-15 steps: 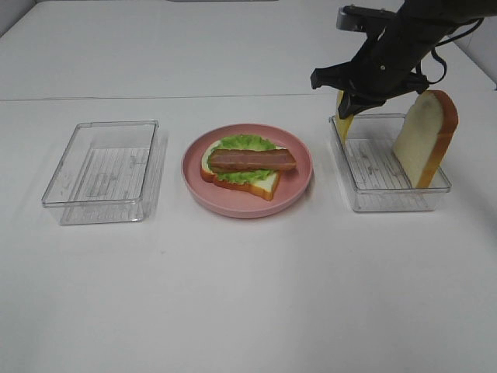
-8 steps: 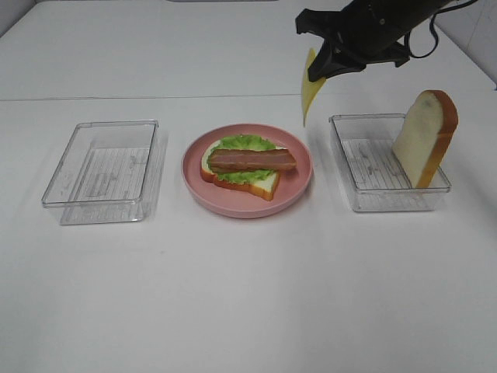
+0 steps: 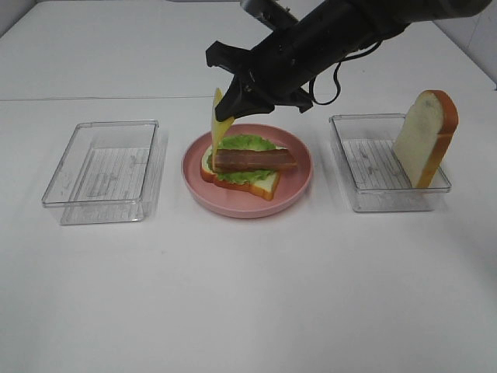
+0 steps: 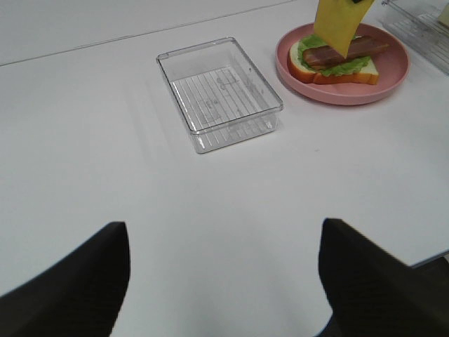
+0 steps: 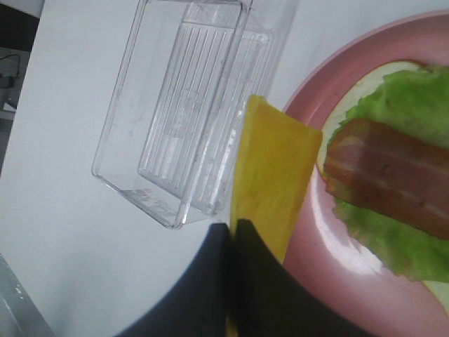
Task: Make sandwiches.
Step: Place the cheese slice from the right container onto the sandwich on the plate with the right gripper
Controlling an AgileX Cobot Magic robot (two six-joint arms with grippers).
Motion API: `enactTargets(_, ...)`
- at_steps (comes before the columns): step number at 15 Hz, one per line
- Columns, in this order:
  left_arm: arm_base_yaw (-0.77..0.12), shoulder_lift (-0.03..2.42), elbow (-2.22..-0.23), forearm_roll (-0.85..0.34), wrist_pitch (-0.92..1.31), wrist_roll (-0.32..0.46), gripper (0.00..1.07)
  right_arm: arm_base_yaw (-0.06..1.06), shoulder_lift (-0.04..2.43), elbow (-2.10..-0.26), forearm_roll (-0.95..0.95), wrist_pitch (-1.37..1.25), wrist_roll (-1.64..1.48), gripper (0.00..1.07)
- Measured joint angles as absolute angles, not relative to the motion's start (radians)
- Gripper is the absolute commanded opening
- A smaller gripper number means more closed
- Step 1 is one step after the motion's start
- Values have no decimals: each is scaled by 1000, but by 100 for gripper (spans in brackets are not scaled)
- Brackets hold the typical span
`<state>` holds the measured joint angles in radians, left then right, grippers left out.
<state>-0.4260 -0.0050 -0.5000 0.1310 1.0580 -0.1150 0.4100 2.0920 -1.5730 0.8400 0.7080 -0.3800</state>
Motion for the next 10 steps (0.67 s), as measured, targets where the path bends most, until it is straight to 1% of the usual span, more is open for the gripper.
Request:
enactTargets(4, -426, -5, -500, 131, 1058, -115, 72, 410, 2157, -1573, 1009, 724, -450, 0)
enactTargets(6, -426, -5, -500, 131, 1058, -115, 72, 410, 2168, -1573, 1042, 723, -486, 0)
enactTargets(10, -426, -5, -500, 131, 1058, -115, 72, 410, 2182, -1573, 867, 643, -426, 0)
